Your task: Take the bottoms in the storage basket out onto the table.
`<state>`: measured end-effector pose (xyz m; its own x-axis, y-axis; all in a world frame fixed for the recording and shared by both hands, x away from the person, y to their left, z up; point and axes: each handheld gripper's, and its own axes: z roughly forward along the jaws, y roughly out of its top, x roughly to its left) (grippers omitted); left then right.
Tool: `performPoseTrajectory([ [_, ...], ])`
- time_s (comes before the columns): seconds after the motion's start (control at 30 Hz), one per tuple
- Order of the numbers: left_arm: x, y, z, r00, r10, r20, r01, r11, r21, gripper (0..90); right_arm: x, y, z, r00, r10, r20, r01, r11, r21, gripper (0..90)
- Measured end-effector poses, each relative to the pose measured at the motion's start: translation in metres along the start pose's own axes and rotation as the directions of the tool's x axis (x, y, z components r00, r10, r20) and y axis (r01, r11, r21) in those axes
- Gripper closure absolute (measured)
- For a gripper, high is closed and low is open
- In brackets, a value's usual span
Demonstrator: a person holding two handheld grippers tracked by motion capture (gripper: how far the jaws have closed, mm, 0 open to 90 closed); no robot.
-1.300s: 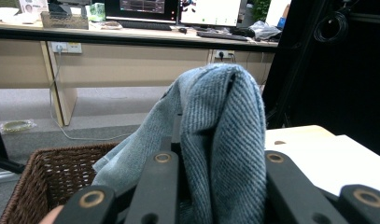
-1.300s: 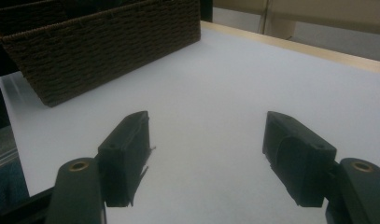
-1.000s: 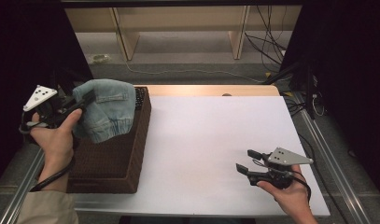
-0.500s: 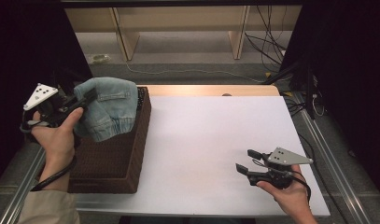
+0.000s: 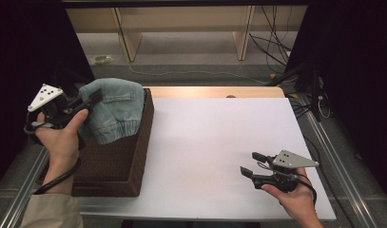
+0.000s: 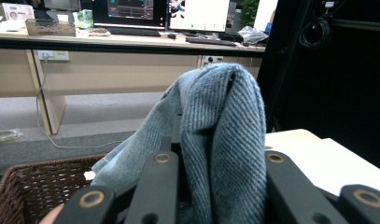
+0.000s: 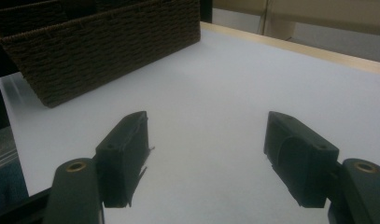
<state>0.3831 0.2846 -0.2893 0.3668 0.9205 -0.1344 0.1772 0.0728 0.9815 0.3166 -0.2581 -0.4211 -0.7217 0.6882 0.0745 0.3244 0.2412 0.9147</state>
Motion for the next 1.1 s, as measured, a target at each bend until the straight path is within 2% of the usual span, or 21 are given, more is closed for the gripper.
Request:
performPoseTrajectory([
  [0.4, -0.005, 0.0, 0.002, 0.9999, 0.009, 0.013, -0.009, 1.0, 0.004, 76.4, 0.0, 0.0, 0.0, 1.0, 0.0, 0.0, 0.0, 1.0, -0.001, 32.0],
  [1.1, -0.013, 0.002, 0.005, 0.9994, 0.002, 0.036, -0.002, 1.0, -0.005, 76.4, 0.0, 0.0, 0.0, 1.0, 0.0, -0.001, 0.0, 1.0, 0.002, 32.2],
])
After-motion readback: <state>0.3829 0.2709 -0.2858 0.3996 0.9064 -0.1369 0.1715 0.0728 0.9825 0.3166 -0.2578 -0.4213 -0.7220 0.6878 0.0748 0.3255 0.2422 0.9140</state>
